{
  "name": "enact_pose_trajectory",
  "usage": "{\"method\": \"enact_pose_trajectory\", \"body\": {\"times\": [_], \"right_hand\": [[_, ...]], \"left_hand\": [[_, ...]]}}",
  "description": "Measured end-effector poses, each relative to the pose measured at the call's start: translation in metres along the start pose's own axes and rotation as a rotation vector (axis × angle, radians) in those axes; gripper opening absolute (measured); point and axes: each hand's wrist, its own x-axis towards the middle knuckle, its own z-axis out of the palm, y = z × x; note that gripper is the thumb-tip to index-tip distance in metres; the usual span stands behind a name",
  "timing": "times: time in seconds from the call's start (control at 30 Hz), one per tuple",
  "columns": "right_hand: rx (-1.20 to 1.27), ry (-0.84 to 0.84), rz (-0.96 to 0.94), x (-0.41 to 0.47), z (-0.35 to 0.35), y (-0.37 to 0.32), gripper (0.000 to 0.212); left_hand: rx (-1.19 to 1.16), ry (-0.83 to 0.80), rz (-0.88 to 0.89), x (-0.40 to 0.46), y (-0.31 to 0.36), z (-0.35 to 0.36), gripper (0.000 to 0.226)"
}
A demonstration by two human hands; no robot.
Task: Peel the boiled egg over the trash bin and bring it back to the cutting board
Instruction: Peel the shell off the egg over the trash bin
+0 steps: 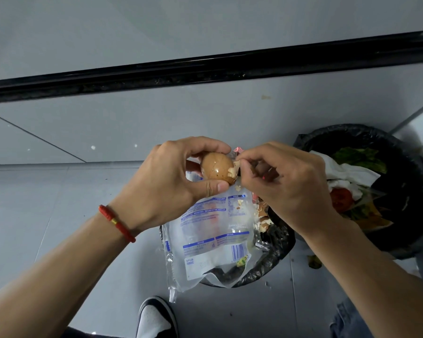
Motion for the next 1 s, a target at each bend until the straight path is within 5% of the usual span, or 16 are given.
{"method": "enact_pose_trajectory", "body": {"times": [0.2, 0.4, 0.57, 1.0], "right_hand": [[0.034, -0.045, 0.104, 0.001, -0.003, 0.003, 0.009], [0.029, -0.127, 0.09, -0.001, -0.004, 0.003, 0.031], [0.084, -0.129, 0.101, 0.001, -0.006, 0.0, 0.014], [0.147, -0.165, 0.162, 0.0, -0.004, -0.001, 0.01]], "left_hand": [[-0.036, -0.011, 0.003, 0.0, 0.0, -0.001, 0.047], [-0.02, 0.008, 0.002, 0.001, 0.0, -0.002, 0.047], [0.002, 0.026, 0.007, -0.001, 0.003, -0.002, 0.048], [0.046, 0.034, 0.002, -0.003, 0.011, 0.0, 0.048]]}}
